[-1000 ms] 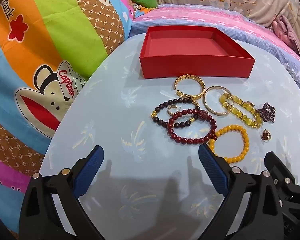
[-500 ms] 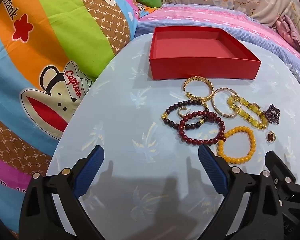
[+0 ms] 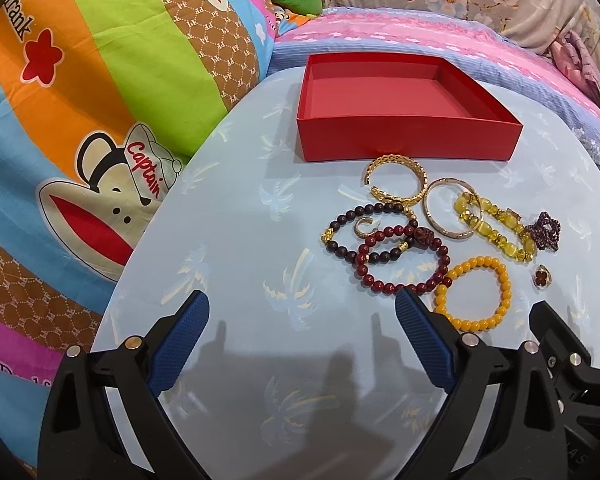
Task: Organize jewelry
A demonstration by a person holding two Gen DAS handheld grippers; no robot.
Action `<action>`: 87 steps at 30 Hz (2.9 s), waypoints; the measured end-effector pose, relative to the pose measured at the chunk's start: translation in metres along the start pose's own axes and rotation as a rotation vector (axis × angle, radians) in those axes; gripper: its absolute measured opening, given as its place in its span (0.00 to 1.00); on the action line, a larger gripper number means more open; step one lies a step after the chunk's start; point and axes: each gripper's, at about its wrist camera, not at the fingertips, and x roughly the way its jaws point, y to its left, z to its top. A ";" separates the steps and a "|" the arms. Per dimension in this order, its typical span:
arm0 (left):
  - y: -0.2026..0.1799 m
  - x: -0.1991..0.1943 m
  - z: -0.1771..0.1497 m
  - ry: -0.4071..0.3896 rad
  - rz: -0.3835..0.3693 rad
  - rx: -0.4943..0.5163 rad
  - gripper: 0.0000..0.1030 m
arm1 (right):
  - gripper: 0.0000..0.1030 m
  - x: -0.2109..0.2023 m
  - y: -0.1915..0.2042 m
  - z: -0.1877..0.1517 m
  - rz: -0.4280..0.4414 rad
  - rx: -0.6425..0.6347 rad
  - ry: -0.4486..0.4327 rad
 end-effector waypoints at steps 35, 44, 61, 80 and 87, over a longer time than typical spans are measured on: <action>0.004 -0.006 0.019 -0.025 -0.019 -0.012 0.87 | 0.93 -0.008 0.003 0.013 -0.013 0.027 -0.031; -0.007 -0.007 0.021 -0.027 -0.026 -0.011 0.87 | 0.93 -0.007 -0.007 0.012 -0.018 0.028 -0.019; -0.009 -0.008 0.019 -0.030 -0.021 -0.014 0.87 | 0.93 -0.009 -0.011 0.012 -0.017 0.017 -0.030; 0.001 0.007 0.018 0.012 -0.079 -0.036 0.89 | 0.93 0.001 -0.008 0.015 -0.015 0.014 -0.023; 0.010 0.018 0.028 0.016 -0.119 -0.073 0.89 | 0.93 0.013 -0.019 0.017 -0.028 0.039 0.003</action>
